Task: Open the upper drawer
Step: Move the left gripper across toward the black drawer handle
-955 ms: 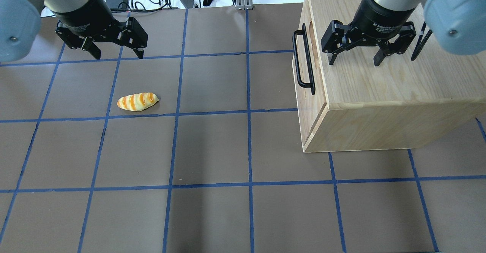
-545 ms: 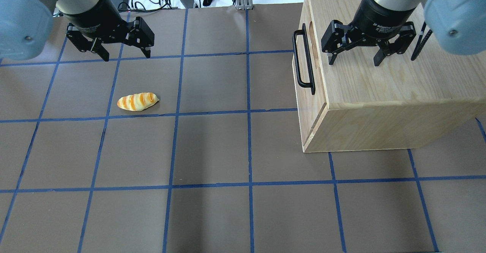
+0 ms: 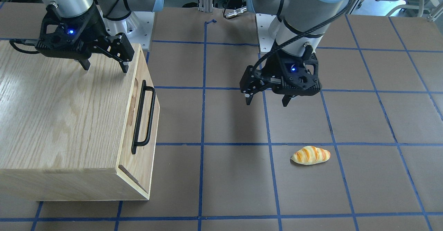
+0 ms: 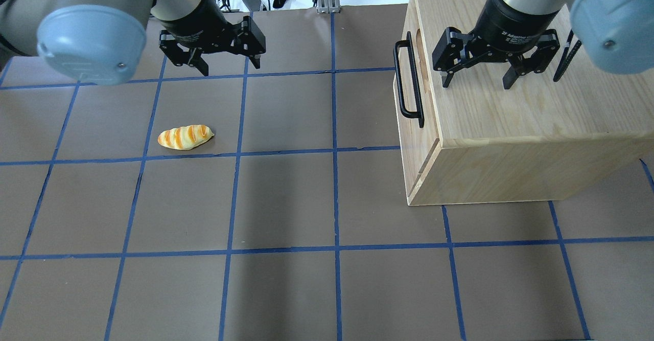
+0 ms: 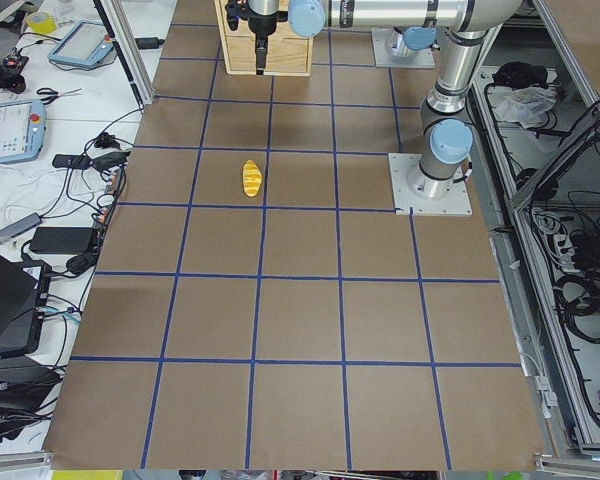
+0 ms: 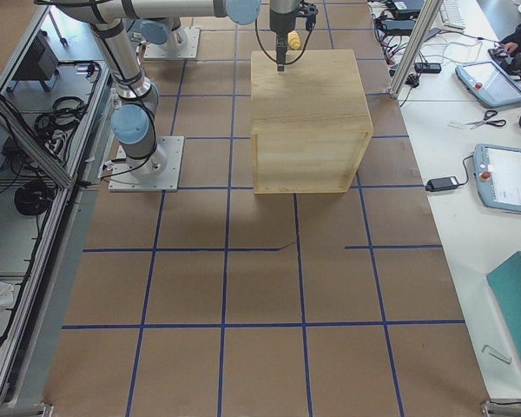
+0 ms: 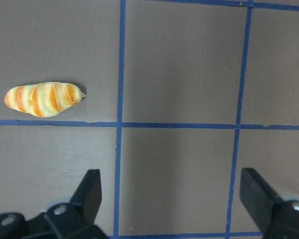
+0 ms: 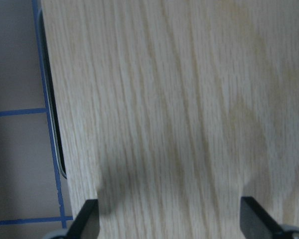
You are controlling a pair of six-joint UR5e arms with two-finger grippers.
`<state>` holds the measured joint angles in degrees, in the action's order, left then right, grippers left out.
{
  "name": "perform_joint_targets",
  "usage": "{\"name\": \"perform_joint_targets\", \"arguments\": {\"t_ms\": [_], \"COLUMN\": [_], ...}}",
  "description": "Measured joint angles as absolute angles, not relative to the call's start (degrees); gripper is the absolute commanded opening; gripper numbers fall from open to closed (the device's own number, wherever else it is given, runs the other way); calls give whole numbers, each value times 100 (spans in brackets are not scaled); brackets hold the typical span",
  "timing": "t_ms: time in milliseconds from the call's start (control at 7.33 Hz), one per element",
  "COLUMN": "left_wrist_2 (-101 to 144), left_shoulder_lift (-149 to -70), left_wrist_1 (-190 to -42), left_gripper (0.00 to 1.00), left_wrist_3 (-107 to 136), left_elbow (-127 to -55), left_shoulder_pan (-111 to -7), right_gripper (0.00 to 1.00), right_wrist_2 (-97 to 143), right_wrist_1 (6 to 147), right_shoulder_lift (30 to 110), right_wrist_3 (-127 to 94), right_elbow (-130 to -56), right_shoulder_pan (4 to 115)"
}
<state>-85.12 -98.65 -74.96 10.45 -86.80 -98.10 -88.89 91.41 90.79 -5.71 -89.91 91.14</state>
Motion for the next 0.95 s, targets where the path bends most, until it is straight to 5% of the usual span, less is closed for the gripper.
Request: {"name": "perform_joint_targets", "arguments": {"t_ms": [955], "left_wrist_2": [-7842], "left_shoulder_lift": [-10977], "left_wrist_1": [-6275], "left_gripper": [100], "left_wrist_3": [2452], "left_elbow": [-8125], "left_shoulder_pan": [-10991], "right_gripper": [100], "right_wrist_2": [-8893], "right_wrist_1": [9141], "right_shoulder_lift": [9079], "right_wrist_3": [-571], "right_elbow": [-8991], "right_shoulder_pan": [9114]}}
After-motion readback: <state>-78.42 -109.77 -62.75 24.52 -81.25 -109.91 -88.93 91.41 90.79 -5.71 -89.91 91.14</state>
